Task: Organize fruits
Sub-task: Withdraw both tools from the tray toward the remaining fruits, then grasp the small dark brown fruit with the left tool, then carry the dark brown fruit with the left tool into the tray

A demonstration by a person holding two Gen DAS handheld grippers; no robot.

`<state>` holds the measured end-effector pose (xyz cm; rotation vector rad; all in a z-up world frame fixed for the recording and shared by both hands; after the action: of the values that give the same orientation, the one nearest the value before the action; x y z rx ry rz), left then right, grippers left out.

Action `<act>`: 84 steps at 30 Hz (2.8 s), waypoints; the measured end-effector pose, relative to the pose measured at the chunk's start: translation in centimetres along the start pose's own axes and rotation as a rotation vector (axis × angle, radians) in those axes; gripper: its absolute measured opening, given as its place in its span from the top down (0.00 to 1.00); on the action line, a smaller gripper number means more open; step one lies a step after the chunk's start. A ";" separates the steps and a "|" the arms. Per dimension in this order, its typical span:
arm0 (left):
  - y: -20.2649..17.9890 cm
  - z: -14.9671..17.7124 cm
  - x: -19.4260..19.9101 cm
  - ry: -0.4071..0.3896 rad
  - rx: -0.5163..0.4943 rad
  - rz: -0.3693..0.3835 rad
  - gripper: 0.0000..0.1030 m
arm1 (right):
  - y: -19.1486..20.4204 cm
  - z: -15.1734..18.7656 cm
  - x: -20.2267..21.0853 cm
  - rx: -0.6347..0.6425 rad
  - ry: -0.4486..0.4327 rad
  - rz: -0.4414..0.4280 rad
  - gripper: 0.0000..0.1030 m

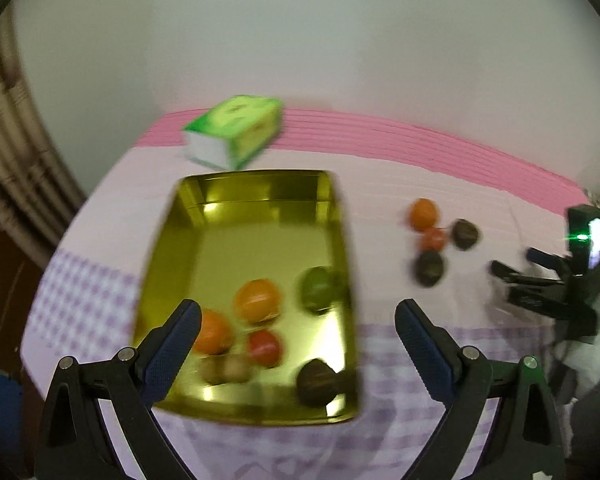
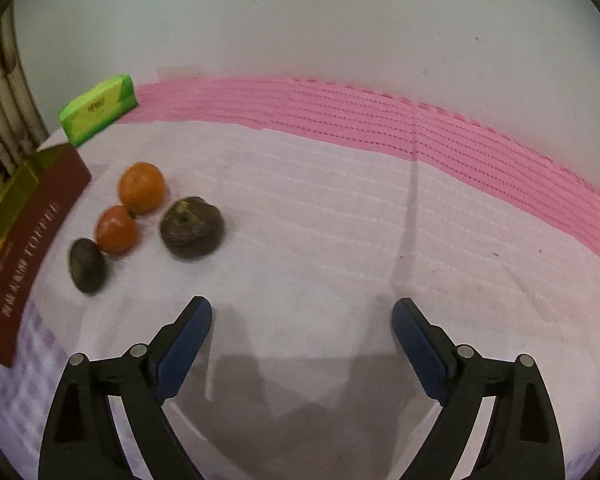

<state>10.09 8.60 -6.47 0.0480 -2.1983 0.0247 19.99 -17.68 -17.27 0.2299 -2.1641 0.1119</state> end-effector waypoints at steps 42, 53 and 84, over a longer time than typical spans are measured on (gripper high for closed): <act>-12.3 -0.7 -11.3 0.194 -0.166 0.141 0.63 | -0.7 0.0 -0.6 0.031 -0.014 -0.032 0.00; -12.0 0.0 -10.8 0.191 -0.157 0.137 0.68 | -0.7 0.0 -0.6 0.031 -0.014 -0.032 0.00; 2.1 -3.6 -4.0 0.050 0.026 -0.029 0.68 | -0.7 0.0 -0.6 0.030 -0.015 -0.032 0.00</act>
<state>15.29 10.95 -7.57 0.0927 -2.1470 0.0380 20.45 -18.30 -17.77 0.2841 -2.1740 0.1250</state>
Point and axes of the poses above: each gripper's, at about its wrist camera, not at the fingertips, and x roughly against the way its jaws point, y to its left, z to its underside, the point moved 9 cm from there along -x, roughly the way its jaws point
